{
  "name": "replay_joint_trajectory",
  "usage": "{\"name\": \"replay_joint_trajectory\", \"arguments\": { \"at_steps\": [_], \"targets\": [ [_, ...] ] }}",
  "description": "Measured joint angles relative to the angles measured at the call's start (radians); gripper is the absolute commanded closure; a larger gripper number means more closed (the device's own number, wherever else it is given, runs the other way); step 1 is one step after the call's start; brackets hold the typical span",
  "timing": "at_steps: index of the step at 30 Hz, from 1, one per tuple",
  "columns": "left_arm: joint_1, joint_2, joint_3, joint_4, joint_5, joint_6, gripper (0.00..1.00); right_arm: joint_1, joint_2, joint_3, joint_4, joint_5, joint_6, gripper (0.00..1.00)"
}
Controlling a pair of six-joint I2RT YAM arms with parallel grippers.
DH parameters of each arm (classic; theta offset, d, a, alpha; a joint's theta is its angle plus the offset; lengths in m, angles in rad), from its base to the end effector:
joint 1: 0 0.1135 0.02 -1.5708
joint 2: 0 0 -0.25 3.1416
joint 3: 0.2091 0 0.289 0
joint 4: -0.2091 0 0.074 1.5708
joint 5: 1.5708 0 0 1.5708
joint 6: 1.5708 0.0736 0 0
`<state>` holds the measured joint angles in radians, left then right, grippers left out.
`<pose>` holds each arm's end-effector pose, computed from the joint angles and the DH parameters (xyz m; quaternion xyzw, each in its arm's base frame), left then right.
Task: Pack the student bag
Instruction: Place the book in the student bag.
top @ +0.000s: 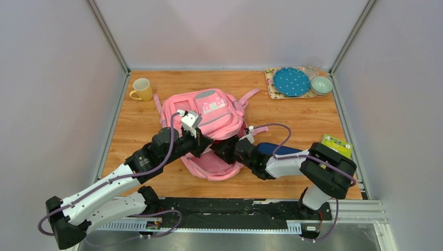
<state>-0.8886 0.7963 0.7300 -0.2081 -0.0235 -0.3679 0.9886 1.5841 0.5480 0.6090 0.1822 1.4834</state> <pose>0.1736 -0.2110 0.2933 0.1983 0.7721 -0.3472 0.4939 0.2048 0.2869 0.0902 0.2528 0.7999 0.4839 0.2493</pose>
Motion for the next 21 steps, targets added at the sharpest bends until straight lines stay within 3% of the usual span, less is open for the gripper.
{"name": "replay_joint_trajectory", "arguments": {
  "at_steps": [2, 3, 9, 15, 21],
  "targets": [
    [0.0, -0.004, -0.003, 0.001, 0.0, -0.002, 1.0, 0.0, 0.014, 0.013, -0.037, -0.005, -0.009, 0.76],
    [0.0, -0.005, -0.003, 0.0, 0.0, -0.004, 1.0, 0.0, 0.031, 0.026, -0.042, -0.01, -0.013, 0.88],
    [0.0, -0.011, -0.008, -0.003, 0.003, -0.014, 1.0, -0.006, 0.195, 0.162, 0.014, -0.016, -0.017, 0.96],
    [0.012, -0.026, -0.011, 0.005, -0.017, -0.018, 1.0, -0.021, 0.327, 0.34, 0.039, -0.008, -0.047, 0.87],
    [0.011, -0.041, -0.027, 0.0, -0.016, -0.023, 1.0, -0.034, 0.317, 0.263, 0.068, 0.01, -0.053, 0.67]
  ]
}}
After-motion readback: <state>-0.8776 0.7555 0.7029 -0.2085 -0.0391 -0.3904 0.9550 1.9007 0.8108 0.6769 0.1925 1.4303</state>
